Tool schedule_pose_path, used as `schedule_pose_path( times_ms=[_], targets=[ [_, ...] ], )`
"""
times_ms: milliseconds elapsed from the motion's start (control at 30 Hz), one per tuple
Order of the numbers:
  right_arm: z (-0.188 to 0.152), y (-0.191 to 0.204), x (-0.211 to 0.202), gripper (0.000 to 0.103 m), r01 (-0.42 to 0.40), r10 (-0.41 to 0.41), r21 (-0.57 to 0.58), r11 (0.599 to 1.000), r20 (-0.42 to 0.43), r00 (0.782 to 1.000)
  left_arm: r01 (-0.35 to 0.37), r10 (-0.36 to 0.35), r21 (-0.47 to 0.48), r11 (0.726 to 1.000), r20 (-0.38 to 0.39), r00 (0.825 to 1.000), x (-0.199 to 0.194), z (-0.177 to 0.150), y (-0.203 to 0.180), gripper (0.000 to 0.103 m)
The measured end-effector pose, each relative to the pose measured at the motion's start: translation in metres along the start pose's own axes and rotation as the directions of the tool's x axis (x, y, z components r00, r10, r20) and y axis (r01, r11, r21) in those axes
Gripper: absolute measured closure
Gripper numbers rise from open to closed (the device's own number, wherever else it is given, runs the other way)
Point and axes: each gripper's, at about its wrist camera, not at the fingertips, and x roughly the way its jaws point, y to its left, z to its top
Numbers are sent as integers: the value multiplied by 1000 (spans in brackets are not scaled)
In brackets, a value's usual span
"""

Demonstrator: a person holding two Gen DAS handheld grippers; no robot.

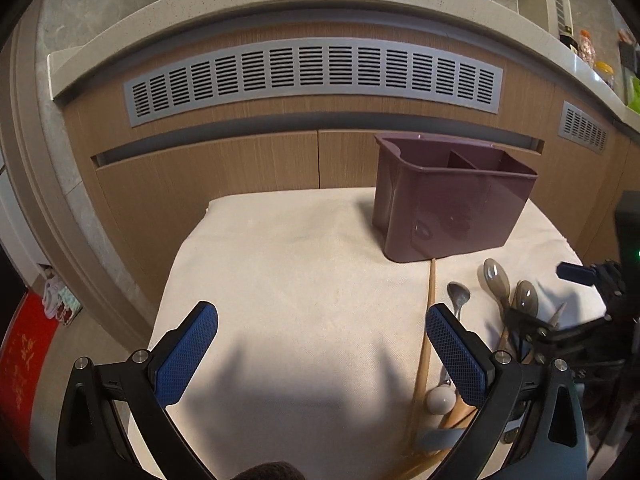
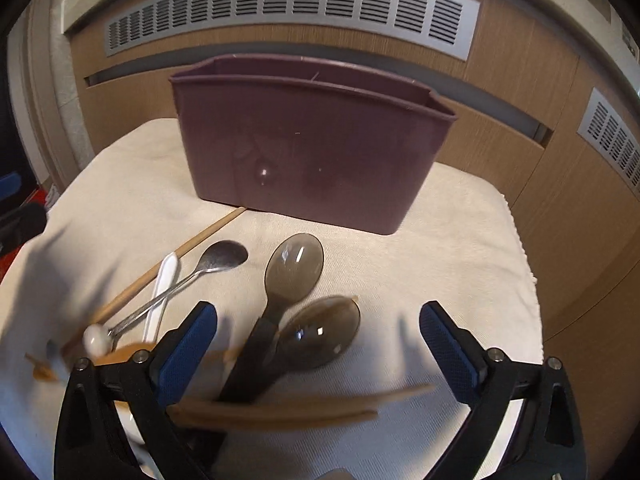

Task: Organize utensils
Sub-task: 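Grasp the dark-handled clear spoon with the right gripper while the left gripper grasps the white-ball metal spoon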

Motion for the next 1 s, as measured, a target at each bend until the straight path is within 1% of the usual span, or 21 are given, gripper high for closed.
schedule_pose_path(
  times_ms=[67, 133, 233, 300, 333, 367, 400, 533, 600, 700, 733, 767, 800, 867, 900, 967, 1000],
  targets=[
    [8, -1, 12, 23, -13, 14, 32, 999, -27, 1000, 5, -5, -4, 1000, -10, 1000, 3, 0, 1, 0],
    [15, -4, 21, 24, -44, 47, 63, 997, -52, 998, 10, -10, -4, 1000, -15, 1000, 5, -1, 1, 0],
    [21, -8, 30, 29, -54, 59, 69, 996, -71, 996, 18, -18, -6, 1000, -21, 1000, 5, -1, 2, 0],
    [23, -7, 35, 42, -82, 86, 49, 995, -91, 992, 28, -28, -10, 1000, -26, 999, 5, -1, 2, 0],
    [24, -6, 37, 45, -93, 97, 40, 995, -97, 991, 31, -32, -11, 999, -26, 999, 4, -1, 2, 0],
    [24, -5, 36, 54, -97, 99, 25, 995, -96, 990, 32, -33, -10, 999, -27, 999, 4, -1, 1, 0],
    [25, -4, 34, 69, -100, 100, 5, 995, -96, 990, 33, -33, -10, 999, -28, 999, 3, -1, 0, 0],
    [22, -13, 20, 69, -123, 122, -8, 992, -96, 988, 52, -52, 6, 999, -34, 998, 1, -1, -7, 0],
    [15, -22, 10, 69, -116, 115, -6, 993, -92, 989, 77, -76, 31, 997, -41, 996, 1, -1, -14, 0],
    [2, -41, -8, 69, -112, 115, 37, 993, -81, 990, 138, -133, 68, 988, -73, 988, 1, -4, -28, 2],
    [-4, -47, -13, 69, -111, 114, 49, 993, -78, 990, 163, -156, 80, 983, -85, 984, 0, -6, -32, 7],
    [-10, -50, -18, 69, -107, 111, 57, 993, -75, 991, 179, -170, 92, 980, -95, 981, -1, -8, -36, 16],
    [-15, -54, -23, 69, -102, 106, 64, 993, -71, 992, 195, -184, 106, 975, -106, 977, -2, -11, -40, 21],
    [-17, -57, -24, 69, -92, 97, 75, 993, -65, 993, 228, -213, 120, 966, -127, 969, -4, -18, -48, 37],
    [-20, -58, -22, 69, -90, 95, 80, 993, -59, 994, 247, -231, 116, 962, -132, 964, -6, -21, -51, 42],
    [-26, -60, -29, 69, -96, 100, 92, 991, -47, 994, 295, -281, 86, 952, -146, 949, -6, -24, -52, 58],
    [-28, -60, -29, 69, -100, 104, 95, 990, -42, 994, 314, -301, 68, 947, -149, 942, -7, -25, -52, 62]
  ],
)
